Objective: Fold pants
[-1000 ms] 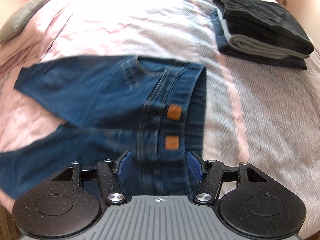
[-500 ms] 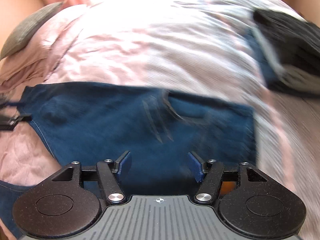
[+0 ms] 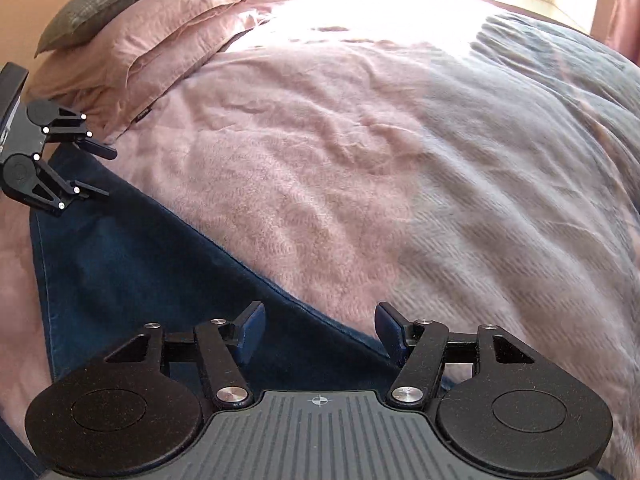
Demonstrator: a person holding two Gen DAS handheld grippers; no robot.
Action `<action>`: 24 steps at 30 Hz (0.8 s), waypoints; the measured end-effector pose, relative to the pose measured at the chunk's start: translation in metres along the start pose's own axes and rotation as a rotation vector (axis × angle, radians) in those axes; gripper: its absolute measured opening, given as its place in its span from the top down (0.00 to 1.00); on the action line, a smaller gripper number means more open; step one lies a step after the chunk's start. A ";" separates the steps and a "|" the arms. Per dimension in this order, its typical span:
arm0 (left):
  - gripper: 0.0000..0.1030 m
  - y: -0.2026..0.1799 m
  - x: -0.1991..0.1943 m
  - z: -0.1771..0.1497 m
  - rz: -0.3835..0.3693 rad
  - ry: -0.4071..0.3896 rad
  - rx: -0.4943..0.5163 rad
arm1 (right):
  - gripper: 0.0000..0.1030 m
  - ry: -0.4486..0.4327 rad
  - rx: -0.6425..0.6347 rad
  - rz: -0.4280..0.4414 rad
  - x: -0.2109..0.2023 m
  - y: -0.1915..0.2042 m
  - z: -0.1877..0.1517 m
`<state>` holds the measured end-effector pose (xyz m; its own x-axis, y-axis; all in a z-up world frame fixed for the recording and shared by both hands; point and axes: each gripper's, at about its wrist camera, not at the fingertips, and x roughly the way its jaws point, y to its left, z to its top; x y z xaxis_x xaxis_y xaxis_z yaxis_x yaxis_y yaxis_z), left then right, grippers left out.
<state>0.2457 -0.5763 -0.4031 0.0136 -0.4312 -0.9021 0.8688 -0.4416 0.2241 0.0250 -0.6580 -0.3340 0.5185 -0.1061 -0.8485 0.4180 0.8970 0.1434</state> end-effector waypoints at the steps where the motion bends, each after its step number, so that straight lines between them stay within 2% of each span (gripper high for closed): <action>1: 0.48 0.000 0.006 -0.004 -0.012 0.018 0.016 | 0.43 0.009 -0.008 0.011 0.007 0.000 0.003; 4: 0.45 0.005 0.019 -0.015 -0.036 0.028 -0.007 | 0.43 0.068 -0.049 0.012 0.029 0.002 0.008; 6: 0.46 0.005 0.023 -0.020 -0.045 0.032 -0.010 | 0.54 0.105 -0.084 0.019 0.038 0.003 0.005; 7: 0.51 0.002 0.023 -0.021 -0.049 0.041 0.008 | 0.73 0.110 -0.104 0.036 0.038 0.003 0.004; 8: 0.59 -0.002 0.023 -0.021 -0.049 0.046 0.031 | 0.81 0.118 -0.114 0.036 0.038 0.005 0.003; 9: 0.64 -0.007 0.022 -0.020 -0.049 0.049 0.059 | 0.86 0.108 -0.124 0.025 0.034 0.008 0.002; 11: 0.89 -0.021 0.018 -0.021 -0.019 0.062 0.136 | 0.95 0.082 -0.174 -0.004 0.023 0.018 -0.003; 12: 0.95 -0.030 0.016 -0.024 0.023 0.074 0.200 | 0.96 0.059 -0.211 -0.032 0.014 0.027 -0.006; 13: 0.97 -0.038 0.010 -0.028 0.068 0.072 0.249 | 0.97 0.030 -0.236 -0.057 0.004 0.036 -0.009; 14: 0.97 -0.045 0.001 -0.030 0.105 0.053 0.254 | 0.97 0.004 -0.264 -0.088 -0.007 0.047 -0.013; 16: 0.98 -0.055 -0.030 -0.037 0.185 -0.008 0.193 | 0.98 -0.070 -0.340 -0.166 -0.035 0.076 -0.026; 18: 0.97 -0.067 -0.071 -0.048 0.240 -0.075 0.078 | 0.98 -0.137 -0.432 -0.247 -0.065 0.110 -0.046; 20: 0.96 -0.093 -0.116 -0.063 0.315 -0.118 0.002 | 0.98 -0.192 -0.501 -0.304 -0.097 0.143 -0.070; 22: 0.96 -0.129 -0.159 -0.081 0.365 -0.119 -0.062 | 0.98 -0.221 -0.564 -0.349 -0.125 0.178 -0.097; 24: 0.97 -0.172 -0.194 -0.103 0.390 -0.090 -0.131 | 0.98 -0.223 -0.564 -0.337 -0.155 0.207 -0.130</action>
<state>0.1448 -0.3359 -0.3048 0.3152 -0.6161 -0.7218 0.8631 -0.1302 0.4880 -0.0659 -0.3997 -0.2391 0.5943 -0.4499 -0.6667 0.1632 0.8791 -0.4477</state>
